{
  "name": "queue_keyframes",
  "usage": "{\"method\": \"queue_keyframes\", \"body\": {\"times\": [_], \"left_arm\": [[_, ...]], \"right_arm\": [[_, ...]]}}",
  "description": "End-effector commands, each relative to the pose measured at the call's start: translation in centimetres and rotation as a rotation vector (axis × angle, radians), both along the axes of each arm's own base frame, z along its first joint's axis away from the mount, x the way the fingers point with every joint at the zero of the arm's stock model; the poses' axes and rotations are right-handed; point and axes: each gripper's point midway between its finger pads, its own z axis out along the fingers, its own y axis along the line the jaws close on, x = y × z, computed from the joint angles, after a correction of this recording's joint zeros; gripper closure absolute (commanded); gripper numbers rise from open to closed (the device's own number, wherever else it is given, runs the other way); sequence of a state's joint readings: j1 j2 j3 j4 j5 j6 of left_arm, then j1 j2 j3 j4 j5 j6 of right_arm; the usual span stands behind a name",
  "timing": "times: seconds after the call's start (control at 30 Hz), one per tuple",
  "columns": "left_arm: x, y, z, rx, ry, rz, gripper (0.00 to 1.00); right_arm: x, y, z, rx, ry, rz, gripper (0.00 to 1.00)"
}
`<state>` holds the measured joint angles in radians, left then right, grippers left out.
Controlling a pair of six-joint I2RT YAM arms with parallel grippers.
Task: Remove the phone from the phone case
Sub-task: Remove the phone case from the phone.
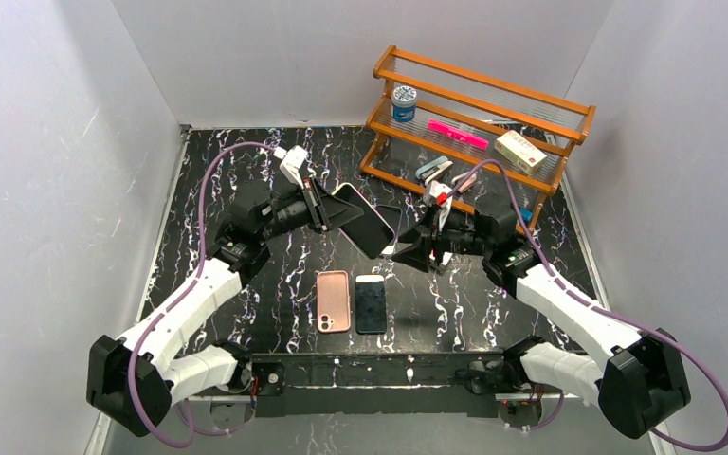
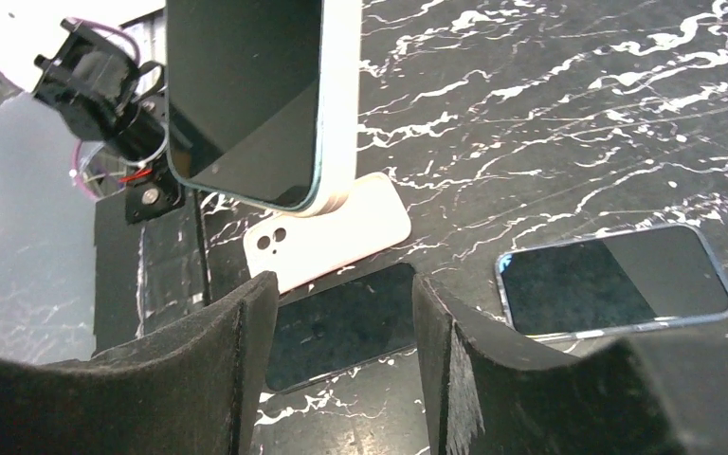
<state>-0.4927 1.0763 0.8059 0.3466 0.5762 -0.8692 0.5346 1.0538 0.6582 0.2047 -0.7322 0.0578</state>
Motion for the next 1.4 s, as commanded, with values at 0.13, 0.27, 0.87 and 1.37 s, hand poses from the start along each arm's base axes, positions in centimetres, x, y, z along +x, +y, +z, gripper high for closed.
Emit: {"method": "queue_keyframes", "body": {"times": [0.13,0.27,0.87,1.37], "left_arm": [[-1.6,-0.4,2.4,0.074,-0.172,-0.172,1.00],[-2.4,-0.7,2.4,0.095,-0.211,-0.249,1.00],[-4.8,-1.1,3.7,0.093,-0.297,-0.440,1.00],[-5.4,-1.1,3.9,0.077,-0.295,-0.474,1.00]], "right_arm": [[-2.0,0.3,2.3,0.025,-0.141,0.191,0.37],[-2.0,0.7,3.0,0.034,-0.173,0.234,0.38],[-3.4,1.4,4.7,0.075,-0.271,0.429,0.49],[-3.5,1.9,5.5,0.096,-0.269,0.496,0.63]]}}
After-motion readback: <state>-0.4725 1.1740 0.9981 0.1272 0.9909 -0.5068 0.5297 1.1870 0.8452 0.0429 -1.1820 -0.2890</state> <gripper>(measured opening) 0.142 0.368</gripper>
